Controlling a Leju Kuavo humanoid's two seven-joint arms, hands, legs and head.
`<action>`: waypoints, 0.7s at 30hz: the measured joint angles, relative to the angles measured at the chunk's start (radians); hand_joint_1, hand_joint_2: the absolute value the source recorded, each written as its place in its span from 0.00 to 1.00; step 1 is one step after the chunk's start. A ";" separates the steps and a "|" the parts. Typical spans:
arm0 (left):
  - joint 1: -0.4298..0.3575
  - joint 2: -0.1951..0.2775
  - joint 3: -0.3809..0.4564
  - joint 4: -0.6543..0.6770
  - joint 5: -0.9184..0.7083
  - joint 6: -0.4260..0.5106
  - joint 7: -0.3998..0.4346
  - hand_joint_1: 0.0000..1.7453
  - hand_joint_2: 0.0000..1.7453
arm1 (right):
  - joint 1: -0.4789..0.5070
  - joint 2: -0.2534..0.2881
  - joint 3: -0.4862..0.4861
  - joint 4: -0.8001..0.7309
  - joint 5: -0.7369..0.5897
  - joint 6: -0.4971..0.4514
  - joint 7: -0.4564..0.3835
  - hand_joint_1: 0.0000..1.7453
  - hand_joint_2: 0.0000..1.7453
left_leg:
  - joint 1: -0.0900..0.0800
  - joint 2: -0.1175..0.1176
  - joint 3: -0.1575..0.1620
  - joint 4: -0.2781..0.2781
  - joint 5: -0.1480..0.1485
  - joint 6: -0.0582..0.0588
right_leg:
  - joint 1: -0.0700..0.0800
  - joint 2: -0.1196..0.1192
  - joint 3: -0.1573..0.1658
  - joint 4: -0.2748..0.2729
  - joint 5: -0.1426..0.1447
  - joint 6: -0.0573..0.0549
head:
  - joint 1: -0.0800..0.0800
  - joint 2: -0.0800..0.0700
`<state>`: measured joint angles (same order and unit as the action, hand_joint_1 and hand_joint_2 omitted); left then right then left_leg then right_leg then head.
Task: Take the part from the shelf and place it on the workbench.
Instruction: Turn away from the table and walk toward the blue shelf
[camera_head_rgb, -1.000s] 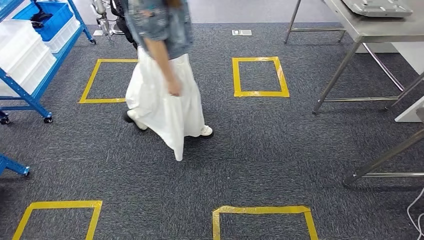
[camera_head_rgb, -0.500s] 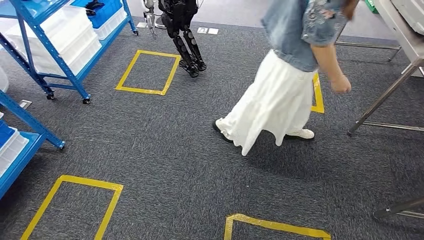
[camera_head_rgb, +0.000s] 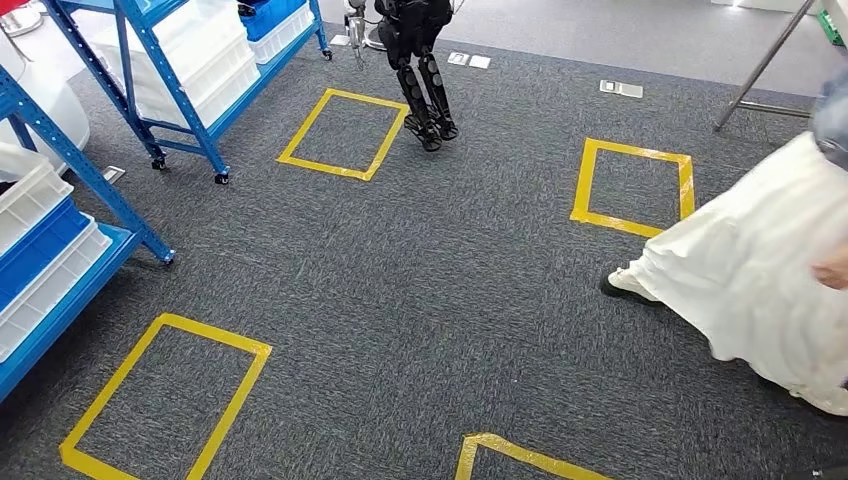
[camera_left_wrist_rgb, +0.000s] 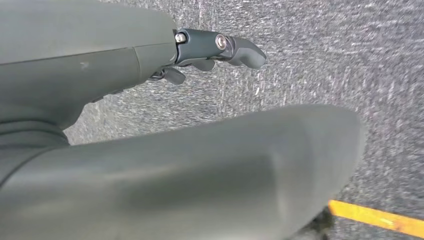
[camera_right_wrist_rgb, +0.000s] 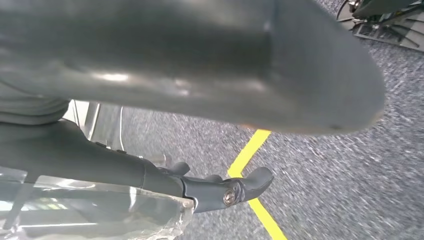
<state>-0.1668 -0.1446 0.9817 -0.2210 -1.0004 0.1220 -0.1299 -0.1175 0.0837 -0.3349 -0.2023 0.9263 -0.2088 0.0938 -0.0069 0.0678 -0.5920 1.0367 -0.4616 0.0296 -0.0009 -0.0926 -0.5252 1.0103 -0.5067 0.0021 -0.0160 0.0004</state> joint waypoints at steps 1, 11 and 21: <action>-0.003 0.000 0.000 0.000 0.002 0.000 0.000 0.00 0.00 | -0.001 0.001 0.000 0.000 0.000 0.001 0.000 0.00 0.00 | -0.006 0.004 0.004 -0.012 -0.002 0.004 | 0.002 -0.010 0.001 0.000 -0.002 0.003 | 0.000 0.000; -0.004 -0.001 0.000 -0.001 0.011 -0.001 0.000 0.00 0.00 | -0.005 0.001 0.000 0.001 0.002 0.011 0.013 0.00 0.00 | 0.011 -0.119 0.014 -0.043 0.024 0.026 | -0.021 0.089 -0.117 0.254 -0.101 0.033 | 0.008 0.000; -0.004 -0.011 -0.001 -0.001 0.017 0.018 0.019 0.00 0.00 | -0.018 0.001 0.000 0.004 0.015 0.019 0.020 0.00 0.00 | 0.023 -0.127 -0.037 0.040 -0.017 -0.024 | -0.035 0.110 -0.006 0.007 0.004 0.024 | 0.004 0.000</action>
<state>-0.1709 -0.1555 0.9812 -0.2224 -0.9833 0.1398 -0.1114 -0.1358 0.0849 -0.3349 -0.1986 0.9415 -0.1894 0.1143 0.0164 -0.0596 -0.6292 1.0772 -0.4789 0.0054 -0.0362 0.0170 -0.5316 1.0173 -0.5027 0.0265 -0.0117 0.0004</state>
